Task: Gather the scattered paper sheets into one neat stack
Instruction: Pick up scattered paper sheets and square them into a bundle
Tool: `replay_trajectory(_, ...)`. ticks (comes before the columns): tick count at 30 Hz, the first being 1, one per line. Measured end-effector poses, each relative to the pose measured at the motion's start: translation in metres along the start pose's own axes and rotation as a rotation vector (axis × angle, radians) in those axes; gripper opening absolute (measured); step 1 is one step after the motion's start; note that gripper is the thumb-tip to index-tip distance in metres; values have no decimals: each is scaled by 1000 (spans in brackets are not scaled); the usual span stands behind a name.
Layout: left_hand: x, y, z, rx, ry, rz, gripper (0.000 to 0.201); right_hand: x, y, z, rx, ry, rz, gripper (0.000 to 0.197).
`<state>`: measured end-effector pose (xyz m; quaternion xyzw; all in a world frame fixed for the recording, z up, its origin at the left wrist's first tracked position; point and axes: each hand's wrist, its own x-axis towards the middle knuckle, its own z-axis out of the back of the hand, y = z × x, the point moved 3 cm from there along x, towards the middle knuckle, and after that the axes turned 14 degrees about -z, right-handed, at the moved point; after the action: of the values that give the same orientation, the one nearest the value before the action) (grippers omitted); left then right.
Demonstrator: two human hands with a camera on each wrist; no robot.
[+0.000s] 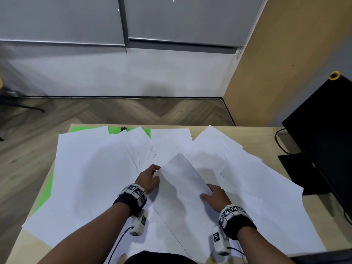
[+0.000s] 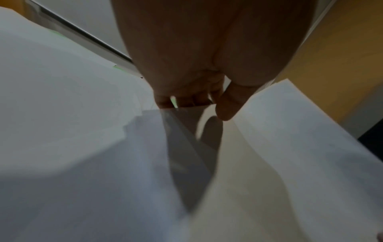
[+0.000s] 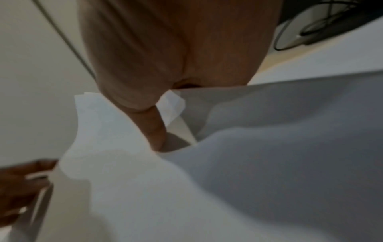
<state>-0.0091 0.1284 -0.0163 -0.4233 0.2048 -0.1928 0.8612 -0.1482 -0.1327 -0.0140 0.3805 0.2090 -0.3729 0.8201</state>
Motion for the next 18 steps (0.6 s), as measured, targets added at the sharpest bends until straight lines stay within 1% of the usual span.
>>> replay_trajectory(1,-1,5,-1,115,-43,11,35,2,-5,0,52,-31,-22,26)
replay_trajectory(2,-3,11,0,234,-93,57,41,2,-9,0,121,-68,-48,22)
replay_trajectory(4,-11,26,2,369,-156,187,54,1,-21,2,285,-162,-112,22)
replay_trajectory(5,-15,32,3,403,-151,234,65,1,-28,2,376,-209,-147,24)
replay_trajectory(7,-21,43,0,486,-103,267,84,2,-44,1,541,-271,-220,27)
replay_trajectory(10,-26,47,-7,599,-46,280,99,2,-63,-4,584,-283,-296,32)
replay_trajectory(13,-28,44,-16,636,-30,271,101,6,-75,-8,598,-252,-303,33)
replay_trajectory(18,-27,33,-19,511,-40,302,87,13,-79,-11,554,-195,-311,24)
